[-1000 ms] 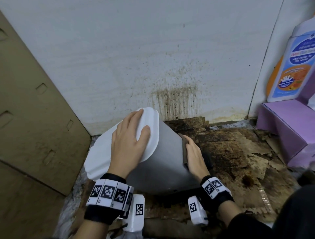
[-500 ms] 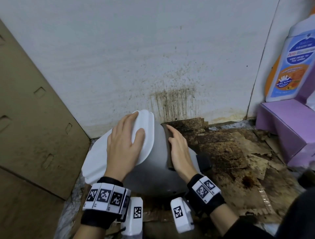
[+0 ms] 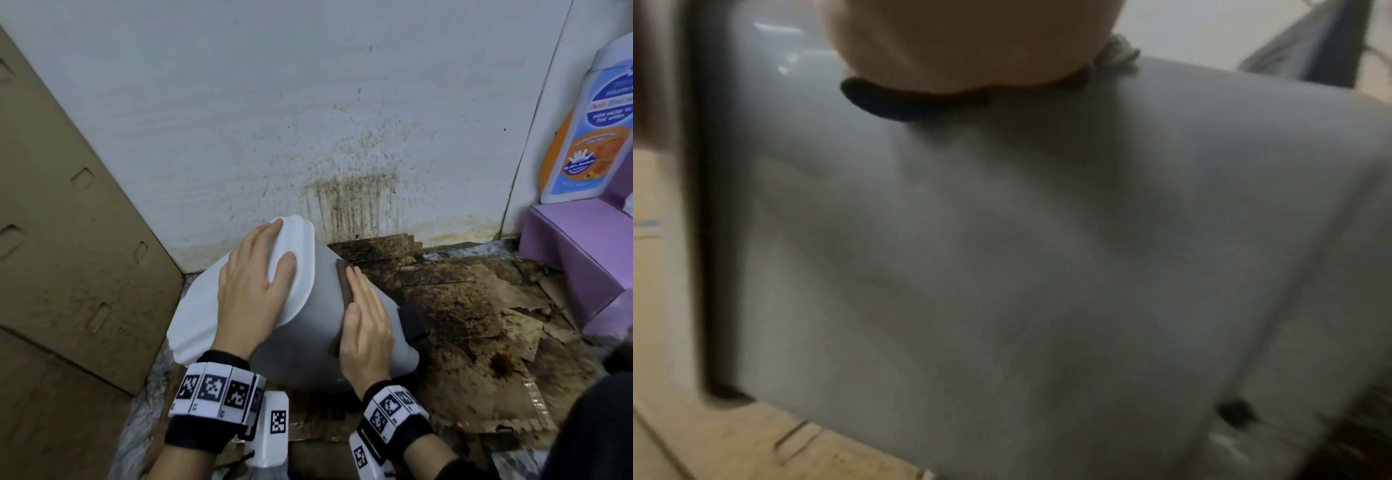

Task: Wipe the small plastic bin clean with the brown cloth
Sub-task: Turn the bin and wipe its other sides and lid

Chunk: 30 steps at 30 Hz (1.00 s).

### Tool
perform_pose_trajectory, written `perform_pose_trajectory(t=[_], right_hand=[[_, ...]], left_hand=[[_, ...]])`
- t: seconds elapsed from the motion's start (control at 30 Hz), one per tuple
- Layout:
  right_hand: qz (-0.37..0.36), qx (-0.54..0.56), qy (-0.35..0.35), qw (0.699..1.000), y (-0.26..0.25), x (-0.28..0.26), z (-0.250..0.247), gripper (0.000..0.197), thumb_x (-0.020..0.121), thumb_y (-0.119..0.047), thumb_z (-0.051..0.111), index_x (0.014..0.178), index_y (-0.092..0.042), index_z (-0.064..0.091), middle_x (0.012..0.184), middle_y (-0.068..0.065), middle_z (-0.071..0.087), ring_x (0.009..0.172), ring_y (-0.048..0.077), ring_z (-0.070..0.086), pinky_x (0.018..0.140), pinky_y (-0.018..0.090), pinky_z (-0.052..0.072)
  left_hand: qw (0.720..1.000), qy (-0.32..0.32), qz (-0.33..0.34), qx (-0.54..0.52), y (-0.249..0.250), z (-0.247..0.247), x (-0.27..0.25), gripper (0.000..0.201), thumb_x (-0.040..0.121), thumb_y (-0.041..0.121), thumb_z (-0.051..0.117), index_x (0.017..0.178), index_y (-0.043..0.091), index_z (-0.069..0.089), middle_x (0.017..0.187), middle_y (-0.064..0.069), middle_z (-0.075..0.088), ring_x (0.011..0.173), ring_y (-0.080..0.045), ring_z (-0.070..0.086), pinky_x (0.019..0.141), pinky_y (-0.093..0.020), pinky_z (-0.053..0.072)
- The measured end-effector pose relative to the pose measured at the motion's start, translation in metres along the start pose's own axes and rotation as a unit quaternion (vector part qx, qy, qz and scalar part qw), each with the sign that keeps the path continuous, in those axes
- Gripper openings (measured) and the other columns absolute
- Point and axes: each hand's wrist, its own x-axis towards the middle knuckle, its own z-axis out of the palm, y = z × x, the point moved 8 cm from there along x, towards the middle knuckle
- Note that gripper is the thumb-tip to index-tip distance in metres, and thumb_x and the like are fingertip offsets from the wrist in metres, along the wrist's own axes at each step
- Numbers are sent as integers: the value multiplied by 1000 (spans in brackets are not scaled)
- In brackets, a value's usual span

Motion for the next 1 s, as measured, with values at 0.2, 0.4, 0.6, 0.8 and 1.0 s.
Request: perform_pose_trajectory(t=[0.2, 0.4, 0.6, 0.8, 1.0], right_hand=[[90, -13, 46, 995, 68, -24, -15, 60, 109, -43, 15, 151, -19, 50, 156, -3, 50, 147, 13, 42, 118, 49, 37], [128, 1, 67, 990, 81, -27, -18, 57, 106, -36, 20, 148, -18, 55, 153, -2, 53, 145, 15, 44, 120, 47, 35], [165, 3, 79, 983, 83, -26, -17, 60, 105, -39, 18, 149, -20, 54, 155, -3, 51, 146, 15, 43, 121, 48, 32], [169, -2, -2, 986, 29, -6, 7, 65, 102, -49, 10, 158, -28, 37, 166, -9, 34, 154, 5, 24, 128, 36, 16], [62, 47, -138, 987, -46, 22, 29, 60, 106, -44, 13, 163, -30, 20, 171, -14, 15, 156, -2, 4, 129, 31, 7]], left_hand=[[1000, 0, -2, -5, -1, 0, 1, 55, 96, 52, 36, 150, 40, 40, 153, 18, 42, 141, -8, 37, 116, -47, 31], [1000, 0, -2, 3, 4, 3, 2, 56, 96, 52, 36, 150, 39, 41, 153, 18, 42, 141, -9, 37, 116, -46, 30], [1000, 3, 0, 15, 9, 7, 3, 58, 95, 53, 35, 150, 38, 41, 154, 17, 42, 141, -10, 37, 115, -45, 31], [1000, 17, -10, 12, -9, -6, 3, 56, 96, 49, 34, 150, 36, 42, 153, 14, 43, 140, -11, 38, 113, -43, 31], [1000, 14, -6, 12, -11, -5, 4, 57, 95, 50, 34, 150, 35, 42, 153, 13, 45, 139, -12, 40, 113, -44, 32]])
